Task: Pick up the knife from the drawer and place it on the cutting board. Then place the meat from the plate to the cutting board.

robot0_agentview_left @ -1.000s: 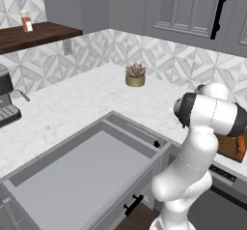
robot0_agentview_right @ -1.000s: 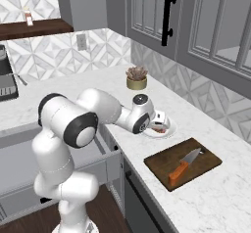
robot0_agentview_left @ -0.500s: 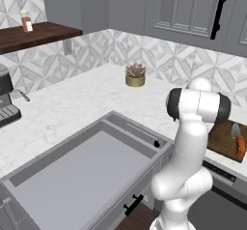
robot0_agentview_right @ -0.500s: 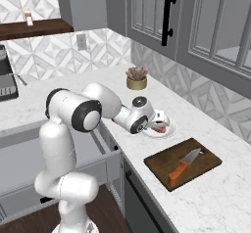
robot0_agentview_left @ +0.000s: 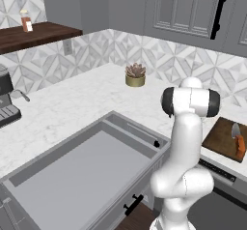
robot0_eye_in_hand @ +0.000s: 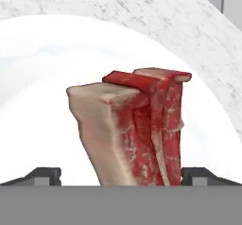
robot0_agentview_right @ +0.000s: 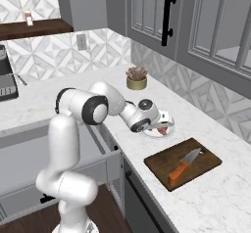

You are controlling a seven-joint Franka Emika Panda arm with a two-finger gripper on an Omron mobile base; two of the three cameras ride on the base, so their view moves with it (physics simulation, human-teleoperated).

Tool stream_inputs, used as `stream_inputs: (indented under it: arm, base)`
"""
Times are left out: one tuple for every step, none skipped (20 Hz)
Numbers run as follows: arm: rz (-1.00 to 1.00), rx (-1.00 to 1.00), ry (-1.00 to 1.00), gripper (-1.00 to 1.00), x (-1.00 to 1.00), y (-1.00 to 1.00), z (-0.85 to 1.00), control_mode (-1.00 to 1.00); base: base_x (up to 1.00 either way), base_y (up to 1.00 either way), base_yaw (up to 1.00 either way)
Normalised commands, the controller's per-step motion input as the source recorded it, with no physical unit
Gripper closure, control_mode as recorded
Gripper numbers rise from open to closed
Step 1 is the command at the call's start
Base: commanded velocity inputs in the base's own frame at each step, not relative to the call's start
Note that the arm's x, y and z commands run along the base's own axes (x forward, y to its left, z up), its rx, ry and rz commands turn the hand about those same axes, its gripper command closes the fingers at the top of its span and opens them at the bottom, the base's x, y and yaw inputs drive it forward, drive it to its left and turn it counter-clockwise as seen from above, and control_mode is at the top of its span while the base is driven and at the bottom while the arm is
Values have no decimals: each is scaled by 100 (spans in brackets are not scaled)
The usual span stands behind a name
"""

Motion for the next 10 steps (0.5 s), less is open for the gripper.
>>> stream_inputs:
  arm:
    - [5, -3, 0, -100, 26, -21, -16, -100]
    - [5, -3, 0, -100, 24, -21, -18, -100]
    - [5, -3, 0, -100, 21, -21, -14, -100]
    - [5, -1, 0, -100, 16, -19, -9, -100]
    - [4, -2, 0, -100, 16, -10, -11, -100]
    - [4, -2, 0, 100, 14, 0, -9, -100]
    - [3, -1, 0, 100, 8, 0, -9, -100]
    - [2, -2, 0, 100, 4, 0, 0, -100]
    - [0, -1, 0, 100, 0, 0, 0, -100]
    - [0, -1, 0, 100, 0, 0, 0, -100]
  base:
    - [0, 0, 0]
    - [0, 0, 0]
    - [0, 0, 0]
    - [0, 0, 0]
    - [0, 0, 0]
    - [0, 0, 0]
    - [0, 0, 0]
    - [0, 0, 0]
    - [0, 0, 0]
    - [0, 0, 0]
